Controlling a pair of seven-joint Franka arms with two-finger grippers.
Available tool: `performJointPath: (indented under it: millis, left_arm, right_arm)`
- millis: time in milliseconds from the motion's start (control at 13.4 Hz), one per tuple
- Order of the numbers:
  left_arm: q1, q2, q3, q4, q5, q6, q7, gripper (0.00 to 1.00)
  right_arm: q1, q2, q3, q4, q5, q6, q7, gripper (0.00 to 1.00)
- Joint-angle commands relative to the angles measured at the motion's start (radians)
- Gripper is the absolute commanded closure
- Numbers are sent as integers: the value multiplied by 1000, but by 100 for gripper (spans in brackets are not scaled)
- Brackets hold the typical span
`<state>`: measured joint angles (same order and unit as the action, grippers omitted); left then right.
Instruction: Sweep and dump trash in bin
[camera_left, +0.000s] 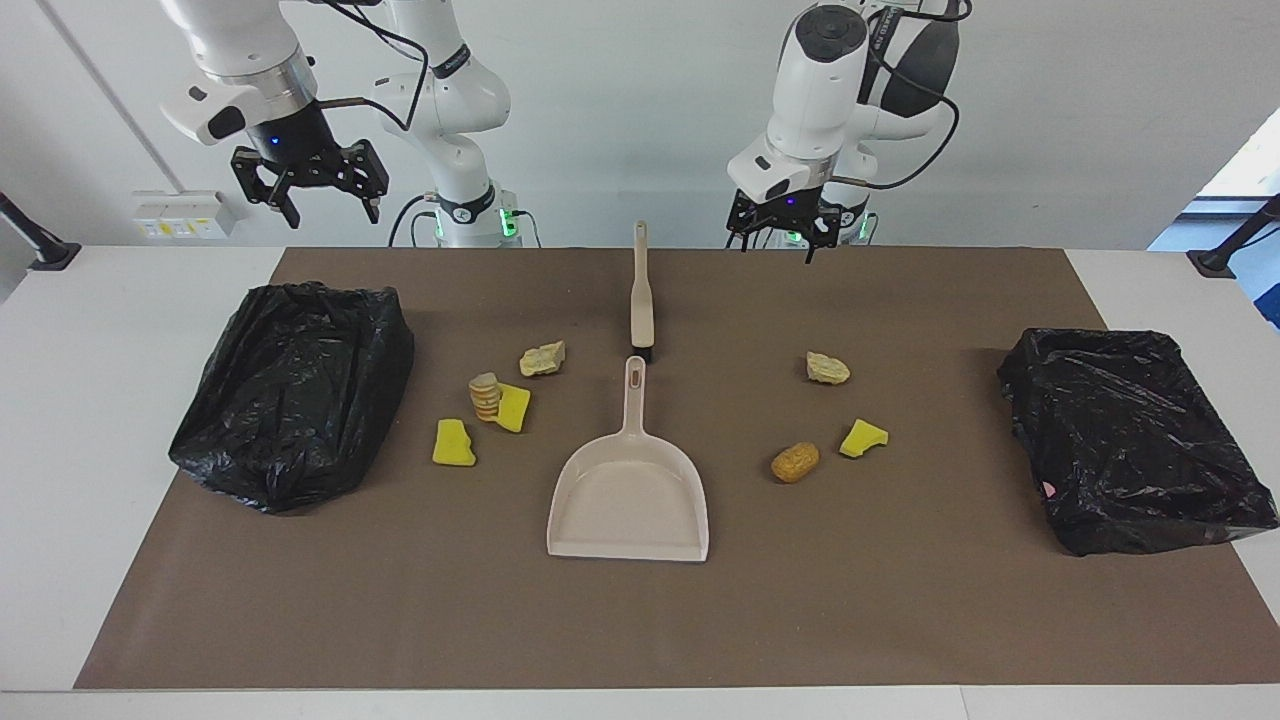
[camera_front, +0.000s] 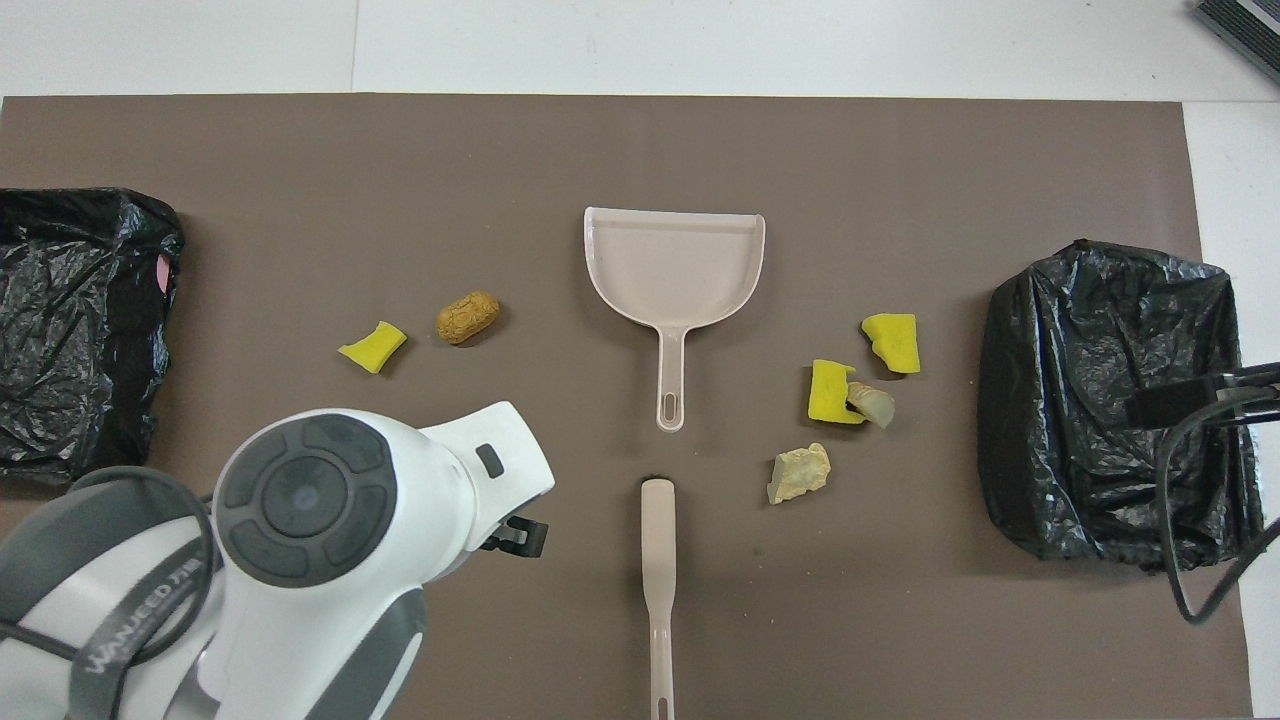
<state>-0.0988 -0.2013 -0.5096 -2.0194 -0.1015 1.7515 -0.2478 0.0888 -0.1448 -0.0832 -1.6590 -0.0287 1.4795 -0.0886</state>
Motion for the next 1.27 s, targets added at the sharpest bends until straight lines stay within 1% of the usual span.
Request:
performJointPath:
  millis: [0, 224, 523, 598, 747, 896, 971, 1121, 1195]
  left_arm:
    - [4, -40, -64, -87, -17, 87, -79, 0]
    - [4, -24, -142, -119, -43, 150, -155, 0]
    - [2, 2, -283, -211, -44, 310, -318, 0]
    - [4, 3, -314, -217, -46, 327, -353, 0]
    - [2, 45, -360, -217, -46, 358, -395, 0]
    - [2, 98, -410, -234, -46, 429, -458, 0]
    - [2, 102, -424, -251, -46, 465, -485, 0]
    - [2, 109, -444, -257, -46, 485, -513, 0]
    - [2, 132, -467, -257, -46, 487, -516, 0]
  right_arm:
    - [-11, -19, 2, -19, 12, -4, -26, 0]
    - [-11, -19, 2, -19, 12, -4, -26, 0]
    - [-11, -19, 2, -19, 12, -5, -26, 0]
    - [-11, -19, 2, -19, 12, -5, -28, 0]
    - [-11, -19, 2, -19, 12, -5, -28, 0]
    - [-11, -19, 2, -19, 12, -4, -26, 0]
    - [-11, -19, 2, -19, 12, -4, -28, 0]
    - [-11, -21, 2, -21, 12, -5, -28, 0]
    - [-12, -24, 2, -27, 12, -5, -28, 0]
